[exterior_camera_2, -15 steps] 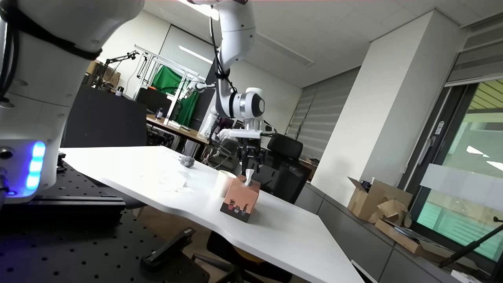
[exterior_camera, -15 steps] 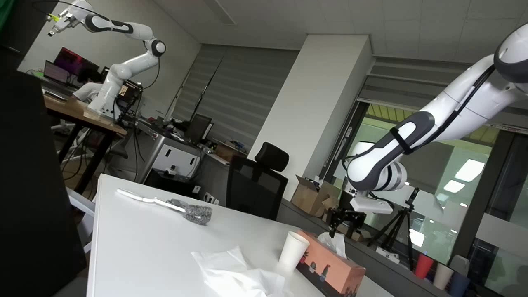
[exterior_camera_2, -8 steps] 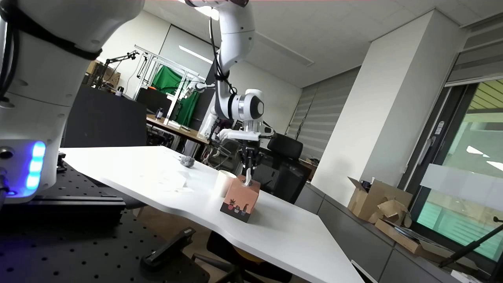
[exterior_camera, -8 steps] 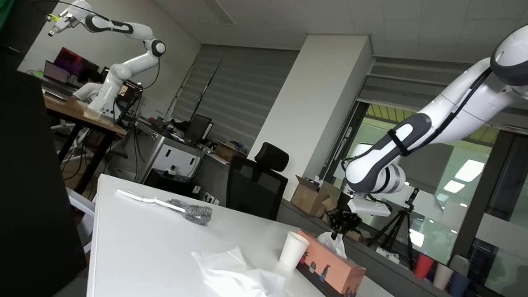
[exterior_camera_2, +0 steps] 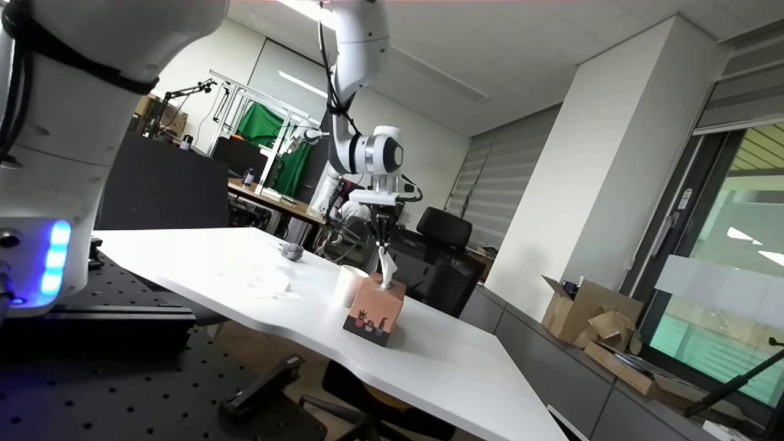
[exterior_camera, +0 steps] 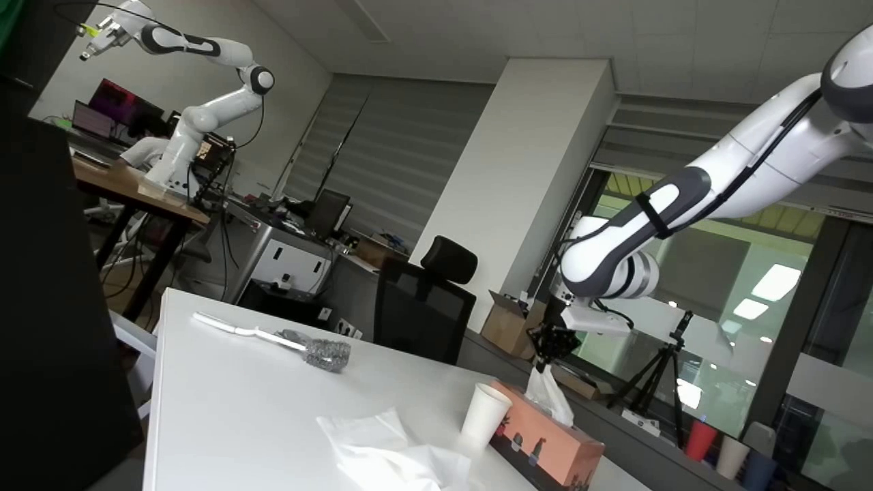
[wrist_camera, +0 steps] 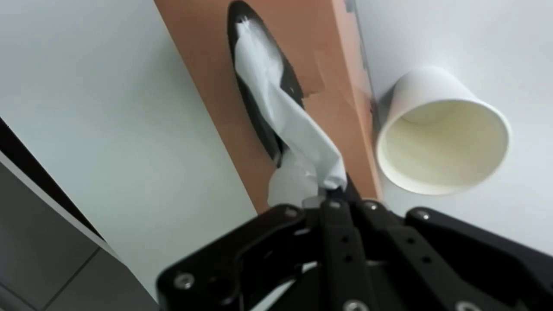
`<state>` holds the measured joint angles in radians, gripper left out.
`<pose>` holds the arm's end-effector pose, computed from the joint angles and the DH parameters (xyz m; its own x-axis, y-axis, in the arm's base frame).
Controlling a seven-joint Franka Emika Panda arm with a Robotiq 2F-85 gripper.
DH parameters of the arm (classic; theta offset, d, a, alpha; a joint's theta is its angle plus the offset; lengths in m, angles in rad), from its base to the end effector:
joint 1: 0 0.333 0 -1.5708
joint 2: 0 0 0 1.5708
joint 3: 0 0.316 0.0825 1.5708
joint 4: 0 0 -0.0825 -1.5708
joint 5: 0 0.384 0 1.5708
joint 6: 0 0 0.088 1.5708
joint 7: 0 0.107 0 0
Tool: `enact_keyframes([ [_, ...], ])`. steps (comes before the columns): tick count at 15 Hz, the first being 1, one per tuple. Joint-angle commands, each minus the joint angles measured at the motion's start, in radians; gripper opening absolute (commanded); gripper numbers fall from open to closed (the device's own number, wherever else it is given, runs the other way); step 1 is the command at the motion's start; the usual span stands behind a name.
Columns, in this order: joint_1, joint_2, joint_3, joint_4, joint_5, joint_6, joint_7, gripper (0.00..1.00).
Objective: Remove three tissues from the box and put them on the table
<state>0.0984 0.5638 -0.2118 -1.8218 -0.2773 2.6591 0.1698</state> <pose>0.6734 -0.0554 0.2597 0.9611 0.0300 0.2744 -0.0424 -0.9663 0.2539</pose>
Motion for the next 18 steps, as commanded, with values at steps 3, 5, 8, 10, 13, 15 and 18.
enact_keyframes([
  [3,0.129,-0.094,0.047,-0.004,-0.051,-0.083,0.049,0.00],
  [5,0.167,-0.109,0.097,-0.011,-0.057,-0.116,0.031,0.00],
  [8,0.217,-0.084,0.188,-0.021,-0.059,-0.175,-0.003,0.00],
  [10,0.251,-0.051,0.239,-0.036,-0.067,-0.222,-0.024,0.00],
  [13,0.300,0.028,0.292,-0.035,-0.084,-0.295,-0.052,0.00],
  [15,0.324,0.082,0.312,-0.021,-0.089,-0.337,-0.075,0.00],
  [18,0.348,0.157,0.323,-0.005,-0.102,-0.378,-0.101,0.27],
])
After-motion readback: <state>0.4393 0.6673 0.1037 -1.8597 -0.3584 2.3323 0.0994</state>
